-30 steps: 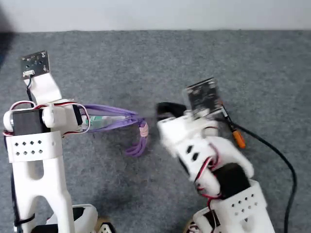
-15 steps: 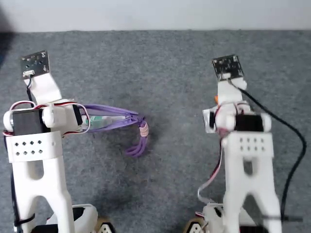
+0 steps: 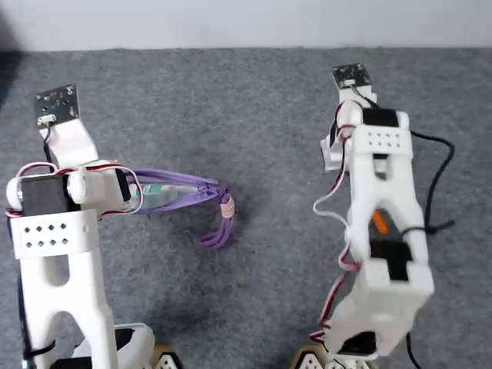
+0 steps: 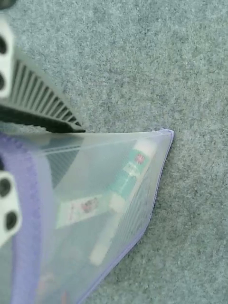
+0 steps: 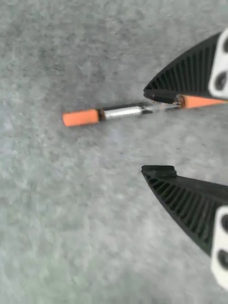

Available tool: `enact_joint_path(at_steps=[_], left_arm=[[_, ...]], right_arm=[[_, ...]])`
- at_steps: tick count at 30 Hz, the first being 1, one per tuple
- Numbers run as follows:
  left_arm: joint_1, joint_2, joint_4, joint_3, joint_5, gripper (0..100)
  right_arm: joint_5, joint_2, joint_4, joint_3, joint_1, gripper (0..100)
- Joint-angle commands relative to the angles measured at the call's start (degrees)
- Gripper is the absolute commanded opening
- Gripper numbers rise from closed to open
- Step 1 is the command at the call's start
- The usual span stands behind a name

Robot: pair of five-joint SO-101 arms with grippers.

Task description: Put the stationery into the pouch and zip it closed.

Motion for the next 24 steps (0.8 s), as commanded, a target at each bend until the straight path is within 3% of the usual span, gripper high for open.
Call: enact_joint_path(at_steps=[1,14,20,24], left_arm=[[0.2,-0.1,-0.1,-0.1,0.3,1],[0.2,0.2,-0.3,-0.1,0.3,1],[0.2,0.2,-0.3,-0.1,0.3,1],[0.2,0.2,-0.4,-0.1,0.3,1]], right_arm=[[0.8,8.1,0.7,-11.3,2.4,21.0],[4.9,27.9,2.5,-26.6,3.6,20.1],[4.9,28.0,5.6,-28.2,3.6,0.4],[4.9,28.0,10.5,-30.1,3.6,2.4]])
